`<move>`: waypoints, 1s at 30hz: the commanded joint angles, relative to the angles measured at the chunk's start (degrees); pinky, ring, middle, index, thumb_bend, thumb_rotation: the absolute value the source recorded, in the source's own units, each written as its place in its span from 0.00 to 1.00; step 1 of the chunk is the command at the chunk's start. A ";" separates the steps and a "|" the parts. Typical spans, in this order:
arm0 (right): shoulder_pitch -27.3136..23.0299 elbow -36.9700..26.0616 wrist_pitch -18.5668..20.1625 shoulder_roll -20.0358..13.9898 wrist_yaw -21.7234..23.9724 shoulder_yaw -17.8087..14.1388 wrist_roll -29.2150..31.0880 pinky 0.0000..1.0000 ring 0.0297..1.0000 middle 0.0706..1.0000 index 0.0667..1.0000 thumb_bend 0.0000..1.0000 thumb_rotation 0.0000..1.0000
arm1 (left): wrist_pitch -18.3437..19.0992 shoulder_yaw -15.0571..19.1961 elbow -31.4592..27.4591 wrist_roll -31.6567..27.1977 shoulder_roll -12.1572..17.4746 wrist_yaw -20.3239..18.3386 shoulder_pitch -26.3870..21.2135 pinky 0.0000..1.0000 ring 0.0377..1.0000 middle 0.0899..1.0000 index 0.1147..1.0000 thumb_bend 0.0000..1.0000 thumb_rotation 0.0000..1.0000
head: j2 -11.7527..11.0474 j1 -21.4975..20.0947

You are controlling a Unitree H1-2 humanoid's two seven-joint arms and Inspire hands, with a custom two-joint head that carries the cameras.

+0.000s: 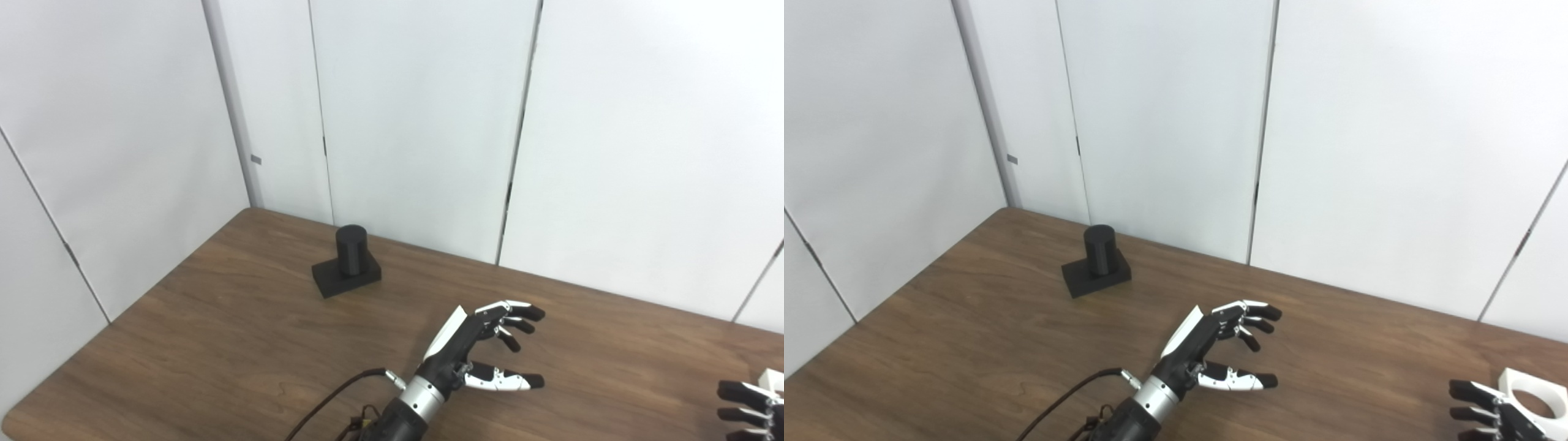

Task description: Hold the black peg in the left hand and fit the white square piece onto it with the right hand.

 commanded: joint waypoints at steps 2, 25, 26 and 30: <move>-1.88 -1.38 -1.52 -0.36 -0.57 -0.34 0.00 0.49 0.63 0.68 0.66 0.64 0.00 | -0.56 0.02 -1.03 2.90 0.20 1.92 1.07 0.52 0.69 0.73 0.68 0.75 0.04 | 0.05 -0.10; -2.34 -0.66 -1.80 -0.53 -0.33 -0.11 0.29 0.48 0.63 0.68 0.65 0.64 0.00 | 21.04 4.81 -24.23 13.96 12.96 -1.14 0.42 0.57 0.67 0.69 0.62 0.78 0.07 | 0.31 0.54; -2.38 -0.38 -2.08 -0.59 -0.38 -0.12 0.29 0.48 0.63 0.68 0.66 0.64 0.00 | 21.21 4.98 -24.39 14.45 13.38 -0.99 0.39 0.59 0.68 0.69 0.63 0.78 0.08 | 0.35 0.56; -2.38 -0.20 -2.44 -0.74 -0.43 -0.15 0.22 0.48 0.62 0.68 0.66 0.64 0.00 | 21.50 6.06 -24.37 15.63 14.16 0.50 0.07 0.56 0.68 0.69 0.63 0.79 0.08 | 0.46 0.66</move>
